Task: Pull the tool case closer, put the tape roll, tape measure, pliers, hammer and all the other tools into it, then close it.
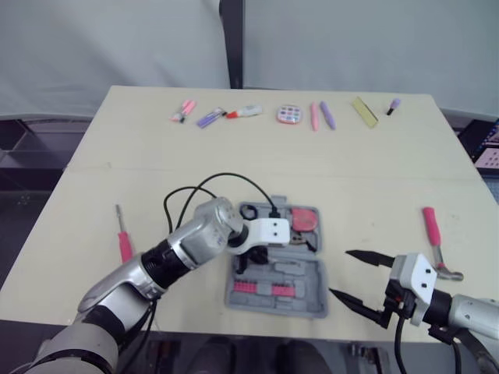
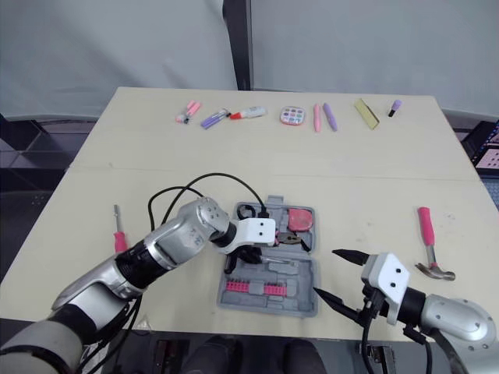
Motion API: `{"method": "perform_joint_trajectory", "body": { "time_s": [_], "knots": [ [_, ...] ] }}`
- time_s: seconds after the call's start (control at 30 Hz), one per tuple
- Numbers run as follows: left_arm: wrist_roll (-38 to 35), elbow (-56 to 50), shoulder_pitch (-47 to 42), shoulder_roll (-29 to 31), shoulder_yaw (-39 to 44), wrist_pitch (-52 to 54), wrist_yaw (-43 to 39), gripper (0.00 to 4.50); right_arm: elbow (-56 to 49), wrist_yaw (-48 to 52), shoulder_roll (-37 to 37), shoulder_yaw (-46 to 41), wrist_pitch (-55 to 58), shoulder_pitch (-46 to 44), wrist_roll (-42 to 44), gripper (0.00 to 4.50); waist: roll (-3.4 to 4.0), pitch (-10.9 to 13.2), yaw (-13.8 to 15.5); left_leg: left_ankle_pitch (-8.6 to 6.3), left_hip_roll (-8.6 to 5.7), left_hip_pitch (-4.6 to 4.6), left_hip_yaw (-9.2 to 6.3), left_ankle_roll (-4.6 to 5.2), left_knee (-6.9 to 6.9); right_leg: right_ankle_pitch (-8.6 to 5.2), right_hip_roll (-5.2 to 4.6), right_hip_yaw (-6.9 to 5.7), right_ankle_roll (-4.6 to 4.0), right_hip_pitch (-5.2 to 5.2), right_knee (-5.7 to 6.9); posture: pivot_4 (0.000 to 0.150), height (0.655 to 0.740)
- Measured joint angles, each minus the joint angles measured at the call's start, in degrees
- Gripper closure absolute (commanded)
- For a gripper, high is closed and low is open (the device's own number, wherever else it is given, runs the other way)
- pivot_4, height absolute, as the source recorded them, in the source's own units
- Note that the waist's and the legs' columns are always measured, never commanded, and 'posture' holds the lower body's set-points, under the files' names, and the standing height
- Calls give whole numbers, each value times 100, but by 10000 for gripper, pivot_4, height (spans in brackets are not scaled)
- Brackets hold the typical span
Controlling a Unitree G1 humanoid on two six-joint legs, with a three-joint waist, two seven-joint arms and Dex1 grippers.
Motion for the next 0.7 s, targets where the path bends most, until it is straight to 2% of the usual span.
{"method": "perform_joint_trajectory", "body": {
  "time_s": [0.13,0.3,0.4,0.6,0.7],
  "knots": [
    [-47,-172,0,4,5,233,-24,6836,-1,0,0,0,0,-2,0,0,0,0,-3,0,0,-1,0,0,2,0,0,1,0,0,0,1500,7134],
    [-299,-613,-51,51,140,784,-56,6836,-1,0,0,0,0,-10,3,0,0,0,-2,0,1,-1,0,0,2,0,0,4,0,0,2,1500,7134],
    [-452,-710,-71,34,261,988,4,15069,-1,0,0,0,0,-27,4,0,0,0,-3,0,0,-1,0,1,2,0,0,5,0,0,2,1500,7134],
    [-619,-702,-61,42,608,821,295,44440,-1,0,0,0,0,-34,6,0,0,0,-3,0,0,-1,0,1,3,0,0,4,0,0,2,1500,7134],
    [-735,-503,89,-9,1034,132,473,44440,0,0,0,0,1,-27,9,0,0,0,-2,0,1,-2,0,1,4,0,-1,2,0,-1,2,1500,7134]
  ]
}}
